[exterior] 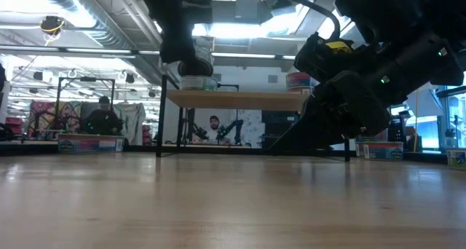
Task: Stack canned seafood by type on shelf
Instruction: Stack the green white tuna can on top of the green white tuna can on the shelf
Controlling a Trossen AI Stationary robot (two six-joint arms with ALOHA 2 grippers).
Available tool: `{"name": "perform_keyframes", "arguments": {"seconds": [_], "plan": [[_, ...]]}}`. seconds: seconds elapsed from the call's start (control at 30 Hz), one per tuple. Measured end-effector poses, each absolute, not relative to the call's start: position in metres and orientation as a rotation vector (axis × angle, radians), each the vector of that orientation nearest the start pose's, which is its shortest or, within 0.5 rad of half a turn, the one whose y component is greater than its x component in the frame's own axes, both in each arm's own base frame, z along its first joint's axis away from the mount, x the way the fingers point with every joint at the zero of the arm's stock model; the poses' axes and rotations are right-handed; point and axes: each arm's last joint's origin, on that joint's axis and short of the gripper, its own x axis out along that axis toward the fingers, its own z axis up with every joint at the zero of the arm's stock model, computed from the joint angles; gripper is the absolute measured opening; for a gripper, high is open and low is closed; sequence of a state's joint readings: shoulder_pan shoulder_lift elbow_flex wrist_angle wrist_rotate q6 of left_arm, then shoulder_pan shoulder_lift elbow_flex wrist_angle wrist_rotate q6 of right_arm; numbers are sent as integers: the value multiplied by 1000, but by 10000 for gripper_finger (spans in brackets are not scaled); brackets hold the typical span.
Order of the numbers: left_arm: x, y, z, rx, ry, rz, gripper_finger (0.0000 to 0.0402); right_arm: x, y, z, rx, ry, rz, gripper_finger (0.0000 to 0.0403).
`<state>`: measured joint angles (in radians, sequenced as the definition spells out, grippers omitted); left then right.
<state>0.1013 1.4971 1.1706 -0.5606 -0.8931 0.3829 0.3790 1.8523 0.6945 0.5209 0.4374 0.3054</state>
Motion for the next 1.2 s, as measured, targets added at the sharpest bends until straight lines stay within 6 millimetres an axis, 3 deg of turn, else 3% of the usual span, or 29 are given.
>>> {"name": "perform_keyframes", "arguments": {"seconds": [0.37, 0.67, 0.83, 0.97, 1.2], "plan": [[302, 56, 278, 635, 1014, 744, 169, 304, 108, 101, 44, 568, -144, 14], [301, 61, 276, 567, 1011, 722, 252, 304, 108, 101, 44, 568, -144, 14], [301, 61, 277, 509, 985, 752, 266, 304, 108, 101, 43, 568, -144, 14], [302, 59, 287, 407, 955, 719, 267, 304, 108, 101, 43, 569, -144, 14], [300, 57, 303, 392, 974, 715, 267, 304, 108, 101, 43, 570, -145, 14]]}}
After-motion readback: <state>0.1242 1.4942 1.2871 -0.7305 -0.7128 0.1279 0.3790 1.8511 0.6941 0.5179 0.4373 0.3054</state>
